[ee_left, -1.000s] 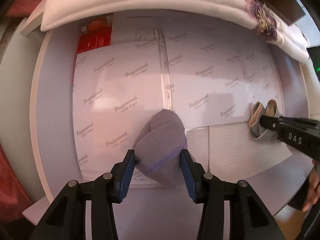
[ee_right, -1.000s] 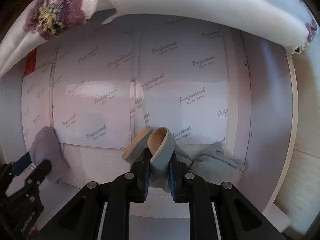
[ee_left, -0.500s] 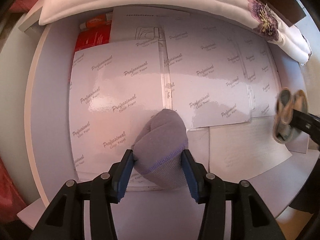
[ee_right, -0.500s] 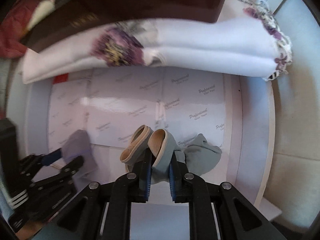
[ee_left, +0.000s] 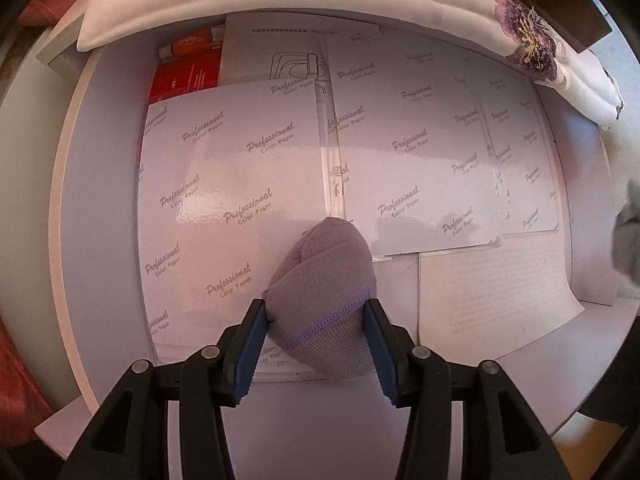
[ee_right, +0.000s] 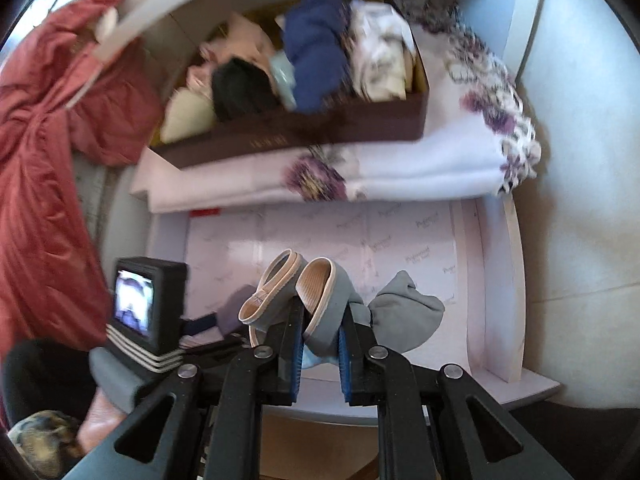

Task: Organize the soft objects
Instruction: 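Lift the lavender beanie with the left gripper while the right gripper carries the socks to the tray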

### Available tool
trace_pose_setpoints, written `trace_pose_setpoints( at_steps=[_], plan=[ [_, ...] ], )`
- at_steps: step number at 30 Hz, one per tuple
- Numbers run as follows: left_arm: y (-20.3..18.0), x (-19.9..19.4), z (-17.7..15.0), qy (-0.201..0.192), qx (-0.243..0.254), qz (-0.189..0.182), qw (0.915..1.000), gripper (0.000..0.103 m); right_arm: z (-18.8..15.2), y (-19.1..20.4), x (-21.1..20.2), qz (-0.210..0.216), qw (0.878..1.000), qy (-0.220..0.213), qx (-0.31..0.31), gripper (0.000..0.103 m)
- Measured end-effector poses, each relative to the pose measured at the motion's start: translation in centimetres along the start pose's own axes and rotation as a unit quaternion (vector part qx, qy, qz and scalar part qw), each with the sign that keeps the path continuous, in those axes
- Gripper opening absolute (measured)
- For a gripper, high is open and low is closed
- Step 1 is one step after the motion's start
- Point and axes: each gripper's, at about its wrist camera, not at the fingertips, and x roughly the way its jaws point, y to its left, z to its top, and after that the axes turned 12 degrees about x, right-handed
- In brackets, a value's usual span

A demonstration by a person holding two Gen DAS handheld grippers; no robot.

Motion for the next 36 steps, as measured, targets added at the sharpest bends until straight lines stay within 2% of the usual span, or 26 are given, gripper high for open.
trace_pose_setpoints(
  at_steps=[6,16,21,25,31,36],
  plan=[
    [-0.1,-0.2,-0.1,-0.002,0.003,0.003,1.0,0.05,1.4,1.5,-2.8,0.042,0.999,-0.031,0.001,0.015],
    [-0.1,-0.4,-0.3,-0.002,0.002,0.002,1.0,0.05,7.0,5.4,-6.9,0.107,0.99,-0.089,0.014,0.015],
    [-0.1,-0.4,-0.3,-0.001,0.0,0.001,1.0,0.05,10.2,6.5,-6.9,0.149,0.982,-0.106,0.055,0.015],
    [-0.1,-0.4,-0.3,-0.001,-0.001,0.001,1.0,0.05,12.3,6.6,-5.4,0.177,0.971,-0.113,0.116,0.015],
    [-0.1,-0.3,-0.3,-0.002,-0.003,-0.001,1.0,0.05,15.0,5.5,-0.2,0.148,0.966,-0.11,0.18,0.015],
    [0.0,-0.4,-0.3,-0.002,-0.006,-0.002,1.0,0.05,16.8,5.5,2.5,0.116,0.966,-0.124,0.194,0.015]
  ],
)
